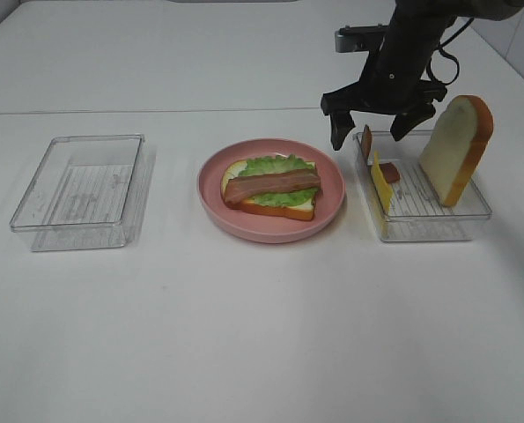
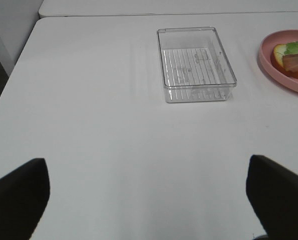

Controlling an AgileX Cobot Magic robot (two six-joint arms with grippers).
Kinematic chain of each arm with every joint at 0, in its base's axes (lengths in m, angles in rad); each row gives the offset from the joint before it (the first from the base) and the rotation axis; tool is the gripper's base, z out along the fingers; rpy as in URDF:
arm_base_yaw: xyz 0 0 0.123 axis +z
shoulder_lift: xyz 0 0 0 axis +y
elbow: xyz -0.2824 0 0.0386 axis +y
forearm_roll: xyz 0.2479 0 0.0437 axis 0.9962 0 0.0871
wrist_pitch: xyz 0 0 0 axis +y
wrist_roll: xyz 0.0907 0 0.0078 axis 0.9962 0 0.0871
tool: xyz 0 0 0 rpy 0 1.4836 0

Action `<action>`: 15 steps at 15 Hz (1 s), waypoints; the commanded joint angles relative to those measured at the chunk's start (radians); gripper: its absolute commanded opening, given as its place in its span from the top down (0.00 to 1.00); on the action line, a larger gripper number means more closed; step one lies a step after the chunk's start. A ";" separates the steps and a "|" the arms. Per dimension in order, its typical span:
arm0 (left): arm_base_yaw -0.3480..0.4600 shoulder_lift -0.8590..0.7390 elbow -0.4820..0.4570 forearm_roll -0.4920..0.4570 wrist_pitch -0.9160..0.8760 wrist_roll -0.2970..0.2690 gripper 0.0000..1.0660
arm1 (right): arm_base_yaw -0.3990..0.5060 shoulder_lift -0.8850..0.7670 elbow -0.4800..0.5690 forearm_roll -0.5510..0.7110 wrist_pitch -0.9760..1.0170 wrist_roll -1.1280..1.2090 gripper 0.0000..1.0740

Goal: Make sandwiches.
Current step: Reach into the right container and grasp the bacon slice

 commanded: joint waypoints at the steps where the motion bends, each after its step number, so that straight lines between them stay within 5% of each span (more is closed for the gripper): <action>1: 0.003 -0.015 0.003 0.000 -0.009 0.000 0.04 | -0.002 0.002 -0.006 -0.006 -0.021 0.018 0.20; 7: 0.003 -0.015 0.003 0.000 -0.009 0.000 0.04 | -0.002 0.026 -0.006 -0.032 -0.008 0.085 0.48; 8: 0.003 -0.015 0.003 0.000 -0.009 0.000 0.04 | -0.002 0.027 -0.006 -0.051 -0.002 0.101 0.78; 10: 0.003 -0.015 0.003 0.000 -0.009 0.000 0.04 | -0.002 0.027 -0.006 -0.054 0.000 0.081 1.00; 15: 0.003 -0.015 0.003 0.000 -0.009 0.000 0.04 | -0.002 0.006 -0.006 -0.054 0.002 0.056 1.00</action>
